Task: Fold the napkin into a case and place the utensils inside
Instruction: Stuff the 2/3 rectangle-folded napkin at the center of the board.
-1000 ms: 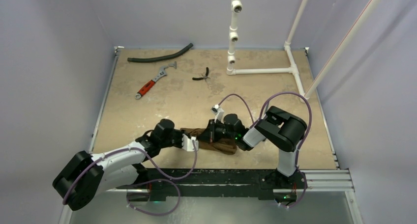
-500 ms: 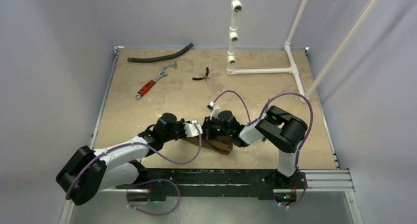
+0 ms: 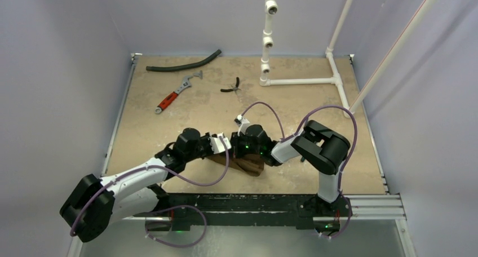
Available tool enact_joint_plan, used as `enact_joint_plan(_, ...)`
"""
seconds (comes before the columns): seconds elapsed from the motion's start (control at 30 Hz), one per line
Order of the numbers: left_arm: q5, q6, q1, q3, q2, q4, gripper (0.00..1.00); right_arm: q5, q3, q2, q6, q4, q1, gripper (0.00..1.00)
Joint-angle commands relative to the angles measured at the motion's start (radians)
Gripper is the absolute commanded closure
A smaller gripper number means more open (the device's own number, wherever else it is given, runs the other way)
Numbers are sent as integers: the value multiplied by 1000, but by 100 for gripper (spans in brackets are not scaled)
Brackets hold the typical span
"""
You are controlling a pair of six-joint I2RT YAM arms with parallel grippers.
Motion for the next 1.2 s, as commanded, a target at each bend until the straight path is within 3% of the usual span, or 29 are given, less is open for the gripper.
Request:
enact_joint_plan(0.0, 53, -11, -5, 42, -38, -21, 87, 74, -26, 49, -42, -188, 4, 100)
enact_joint_plan(0.17, 67, 20, -5, 42, -49, -50, 86, 77, -39, 48, -46, -190, 4, 100)
enact_joint_plan(0.33, 164, 118, -6, 53, -47, -151, 65, 72, -38, 51, -51, -190, 4, 100)
enact_joint_plan(0.5, 182, 169, -5, 11, -100, -143, 49, 64, -40, 53, -50, -182, 4, 100)
enact_joint_plan(0.8, 262, 269, -6, -10, -218, -291, 46, 53, -40, 59, -51, -167, 4, 100)
enact_joint_plan(0.97, 204, 247, -6, -39, -170, -189, 43, 45, -39, 61, -53, -160, 11, 100)
enact_joint_plan(1.17, 36, 228, -6, -57, 8, 62, 43, 44, -31, 63, -55, -159, 25, 100)
